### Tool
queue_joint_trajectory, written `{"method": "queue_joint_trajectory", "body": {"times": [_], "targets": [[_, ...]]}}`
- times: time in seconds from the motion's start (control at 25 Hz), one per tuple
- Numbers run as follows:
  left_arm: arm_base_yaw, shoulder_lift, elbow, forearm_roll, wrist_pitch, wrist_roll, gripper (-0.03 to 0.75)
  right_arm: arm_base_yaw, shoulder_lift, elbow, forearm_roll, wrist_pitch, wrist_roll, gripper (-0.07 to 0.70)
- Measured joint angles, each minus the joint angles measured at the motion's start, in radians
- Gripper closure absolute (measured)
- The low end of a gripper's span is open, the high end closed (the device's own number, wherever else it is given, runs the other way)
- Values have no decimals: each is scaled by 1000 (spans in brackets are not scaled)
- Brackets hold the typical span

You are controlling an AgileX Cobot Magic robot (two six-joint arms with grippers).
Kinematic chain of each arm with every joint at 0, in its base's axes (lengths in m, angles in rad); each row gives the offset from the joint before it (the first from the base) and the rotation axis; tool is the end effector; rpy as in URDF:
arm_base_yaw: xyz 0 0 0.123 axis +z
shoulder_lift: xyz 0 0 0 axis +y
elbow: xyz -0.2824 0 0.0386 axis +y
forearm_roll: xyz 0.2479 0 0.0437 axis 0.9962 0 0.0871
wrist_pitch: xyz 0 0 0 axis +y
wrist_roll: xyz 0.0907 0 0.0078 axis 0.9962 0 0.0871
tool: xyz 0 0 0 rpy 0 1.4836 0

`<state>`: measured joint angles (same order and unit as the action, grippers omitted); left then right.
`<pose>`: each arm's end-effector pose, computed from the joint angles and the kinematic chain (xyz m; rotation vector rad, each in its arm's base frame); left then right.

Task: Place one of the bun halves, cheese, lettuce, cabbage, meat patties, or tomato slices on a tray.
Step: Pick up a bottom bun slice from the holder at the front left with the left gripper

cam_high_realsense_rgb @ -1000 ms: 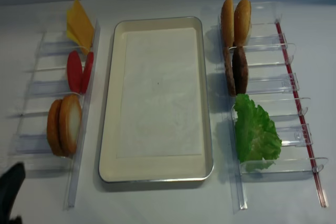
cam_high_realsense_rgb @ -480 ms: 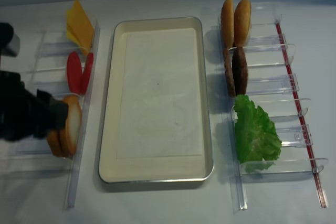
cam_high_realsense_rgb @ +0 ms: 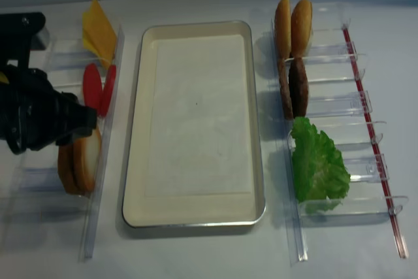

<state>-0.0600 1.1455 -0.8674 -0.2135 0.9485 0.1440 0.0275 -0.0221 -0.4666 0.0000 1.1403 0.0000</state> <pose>0.2060 -0.0281 0.2890 0.1579 2.6888 -0.2461 -0.0080 -0.0002 0.2615 -0.0294 2.1350 0.0162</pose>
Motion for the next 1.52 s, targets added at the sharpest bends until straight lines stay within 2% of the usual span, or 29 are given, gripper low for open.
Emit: {"method": "queue_joint_trajectory", "body": {"times": [0.24, 0.84, 0.96, 1.16, 1.52], "targets": [[0, 51, 0, 52, -4, -22, 410, 0, 0, 0, 0, 0, 0, 311], [0, 141, -2, 50, -9, -27, 413, 0, 0, 0, 0, 0, 0, 311], [0, 160, -2, 50, -9, -27, 444, 0, 0, 0, 0, 0, 0, 311], [0, 169, -2, 53, -19, -20, 564, 0, 0, 0, 0, 0, 0, 311], [0, 133, -2, 52, -6, 11, 564, 0, 0, 0, 0, 0, 0, 311]]}}
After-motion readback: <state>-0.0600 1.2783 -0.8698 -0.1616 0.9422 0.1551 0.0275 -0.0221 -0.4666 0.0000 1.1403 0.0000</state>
